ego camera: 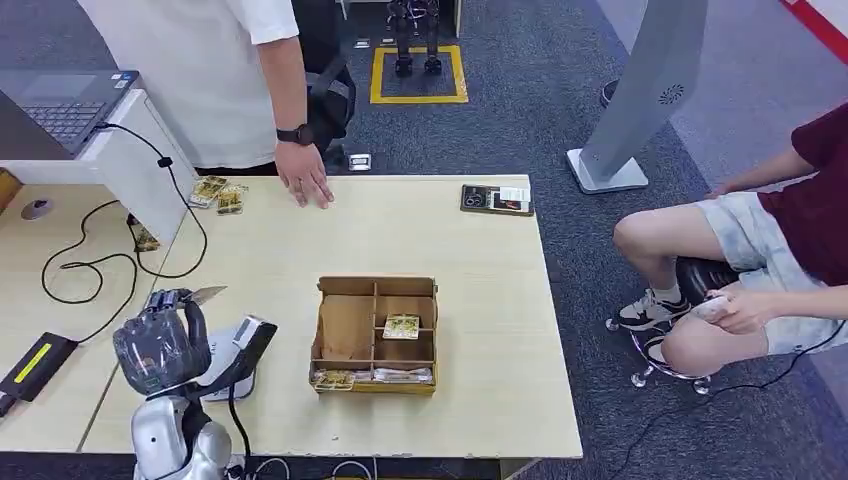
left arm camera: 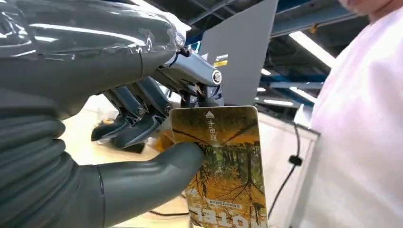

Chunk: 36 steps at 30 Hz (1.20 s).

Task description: Pass the card to the sensor for recognition and then transmit it.

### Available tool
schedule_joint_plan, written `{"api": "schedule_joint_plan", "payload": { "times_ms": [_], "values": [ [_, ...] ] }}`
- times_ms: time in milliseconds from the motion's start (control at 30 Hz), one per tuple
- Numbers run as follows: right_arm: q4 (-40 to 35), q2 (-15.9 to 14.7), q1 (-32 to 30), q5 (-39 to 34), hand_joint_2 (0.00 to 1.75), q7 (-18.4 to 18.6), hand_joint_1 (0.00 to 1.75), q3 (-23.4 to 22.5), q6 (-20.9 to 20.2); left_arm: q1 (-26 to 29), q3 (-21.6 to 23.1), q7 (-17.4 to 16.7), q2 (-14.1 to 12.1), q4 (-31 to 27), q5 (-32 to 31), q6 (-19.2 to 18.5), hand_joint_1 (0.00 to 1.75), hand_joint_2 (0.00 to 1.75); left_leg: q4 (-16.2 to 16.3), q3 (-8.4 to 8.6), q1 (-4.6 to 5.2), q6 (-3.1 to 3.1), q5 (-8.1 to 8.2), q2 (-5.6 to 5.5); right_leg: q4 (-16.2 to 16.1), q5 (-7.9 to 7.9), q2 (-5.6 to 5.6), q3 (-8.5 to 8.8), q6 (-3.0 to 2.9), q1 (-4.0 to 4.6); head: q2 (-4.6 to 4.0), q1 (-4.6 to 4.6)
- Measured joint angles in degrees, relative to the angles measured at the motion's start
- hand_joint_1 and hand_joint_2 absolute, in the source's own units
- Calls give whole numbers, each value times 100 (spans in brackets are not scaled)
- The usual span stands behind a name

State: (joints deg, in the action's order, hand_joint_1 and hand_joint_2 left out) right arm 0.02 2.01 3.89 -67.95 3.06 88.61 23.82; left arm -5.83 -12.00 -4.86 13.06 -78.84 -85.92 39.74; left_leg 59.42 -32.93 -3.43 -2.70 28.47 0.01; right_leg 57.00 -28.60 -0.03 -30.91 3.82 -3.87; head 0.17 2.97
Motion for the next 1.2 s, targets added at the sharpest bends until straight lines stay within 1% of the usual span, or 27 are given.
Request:
{"api": "schedule_joint_plan", "payload": {
  "times_ms": [33,133,200,233,267,467,567,767,867,1100,1200],
  "values": [
    [2,0,1,-33,175,0,0,4,-2,4,96,-175,-58,72,-48,0,175,175,0,0,0,0,0,0,0,0,0,0,0,0,0,0],
    [4,0,0,-33,175,-4,0,20,-2,17,345,-502,-209,260,-85,2,175,175,0,0,0,0,0,0,0,0,0,0,0,0,0,0],
    [7,0,0,-35,175,-13,0,28,0,22,535,-837,-340,450,-89,2,175,175,0,0,0,0,0,0,0,0,0,-1,0,0,0,0],
    [7,0,-1,-35,175,-17,0,31,0,25,623,-953,-397,520,-89,2,175,175,0,0,0,0,0,0,0,0,0,0,0,0,0,0],
    [7,0,-1,-35,175,-24,0,31,0,27,716,-1020,-464,592,-92,2,175,175,0,0,0,0,0,0,0,0,-1,0,0,0,0,2],
    [7,0,-1,-37,175,-37,0,33,4,26,1005,-1267,-650,953,-116,2,175,175,0,0,0,0,0,1,0,0,1,-1,0,0,0,0],
    [9,0,-1,-37,175,-48,0,31,9,20,1099,-1350,-722,1151,-124,0,175,175,0,0,0,0,0,0,0,0,0,-1,0,0,0,0],
    [11,0,-6,-48,175,-50,0,33,18,-13,1252,-1379,-812,1469,-131,0,175,175,0,0,0,0,0,0,0,0,0,0,0,0,0,-2],
    [11,0,-7,-48,175,-50,0,33,33,-47,1322,-1442,-851,1554,-131,-4,175,175,0,1,0,0,0,0,0,0,0,1,0,0,0,0],
    [13,-2,-29,-50,175,-76,0,33,103,-70,1600,-1444,-978,1652,-131,-2,175,175,0,2,0,-1,-2,0,0,0,0,1,0,0,0,-2],
    [13,-2,-32,-50,175,-90,0,33,105,-71,1685,-1446,-993,1657,-131,-2,175,175,0,2,0,-1,-2,0,0,0,0,1,0,0,0,0]
  ]
}}
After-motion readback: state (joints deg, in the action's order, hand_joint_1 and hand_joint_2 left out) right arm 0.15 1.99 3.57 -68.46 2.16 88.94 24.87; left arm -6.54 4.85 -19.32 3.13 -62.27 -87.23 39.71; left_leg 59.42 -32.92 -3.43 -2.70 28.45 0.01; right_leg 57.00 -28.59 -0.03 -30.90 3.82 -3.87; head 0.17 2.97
